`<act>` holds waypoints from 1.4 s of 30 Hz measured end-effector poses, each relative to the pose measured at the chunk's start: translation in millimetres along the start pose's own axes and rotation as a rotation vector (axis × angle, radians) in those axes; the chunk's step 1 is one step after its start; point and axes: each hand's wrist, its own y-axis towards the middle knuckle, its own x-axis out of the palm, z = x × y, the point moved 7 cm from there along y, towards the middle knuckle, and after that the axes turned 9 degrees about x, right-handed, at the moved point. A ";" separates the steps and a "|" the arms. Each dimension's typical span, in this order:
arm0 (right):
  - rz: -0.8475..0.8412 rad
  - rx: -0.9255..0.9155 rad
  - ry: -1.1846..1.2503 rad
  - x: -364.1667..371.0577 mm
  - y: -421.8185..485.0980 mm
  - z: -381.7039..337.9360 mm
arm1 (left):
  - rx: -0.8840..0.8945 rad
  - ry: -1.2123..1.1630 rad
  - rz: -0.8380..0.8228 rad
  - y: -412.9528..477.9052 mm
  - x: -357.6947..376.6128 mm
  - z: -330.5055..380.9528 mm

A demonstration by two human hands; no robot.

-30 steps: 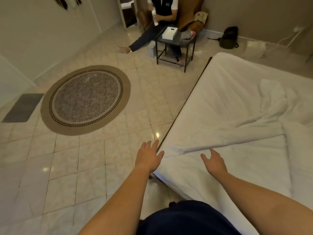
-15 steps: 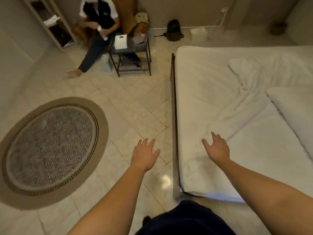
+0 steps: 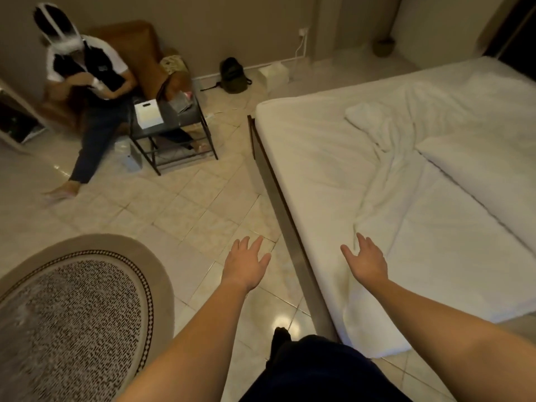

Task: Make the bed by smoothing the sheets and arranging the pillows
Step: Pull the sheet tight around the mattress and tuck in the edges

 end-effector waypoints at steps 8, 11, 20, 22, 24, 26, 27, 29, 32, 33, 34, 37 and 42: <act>0.016 0.095 0.040 4.0 49.6 -79.0 | 0.075 0.048 -0.024 110.7 -84.4 -35.5; 0.047 0.136 0.081 -0.1 71.8 -106.6 | 0.142 0.077 -0.052 163.3 -109.9 -36.2; 0.160 0.355 0.209 6.5 122.3 -172.8 | 0.403 0.152 -0.183 322.8 -161.1 -42.0; 0.192 0.394 0.246 6.8 125.3 -186.7 | 0.447 0.197 -0.226 348.9 -175.1 -43.7; 0.221 0.447 0.279 4.6 129.2 -200.1 | 0.481 0.239 -0.270 376.7 -187.8 -41.5; 0.240 0.487 0.301 5.1 135.6 -208.3 | 0.523 0.271 -0.296 402.9 -194.0 -34.1; 0.249 0.502 0.311 5.4 139.8 -210.6 | 0.546 0.282 -0.302 414.7 -195.3 -28.0; 0.266 0.530 0.325 3.5 151.4 -212.2 | 0.590 0.293 -0.330 439.6 -194.4 -12.4; 0.275 0.586 0.344 1.9 175.0 -207.3 | 0.630 0.322 -0.387 476.9 -186.1 11.6; 0.272 0.601 0.349 1.6 185.5 -204.2 | 0.642 0.328 -0.395 489.7 -182.6 20.5; 0.266 0.617 0.354 0.9 195.9 -201.4 | 0.647 0.329 -0.404 501.7 -179.4 29.5; 0.270 0.652 0.371 -6.2 225.5 -196.4 | 0.678 0.353 -0.422 531.5 -173.9 59.3; 0.252 0.680 0.410 -18.6 268.1 -191.1 | 0.704 0.420 -0.438 585.3 -176.5 102.1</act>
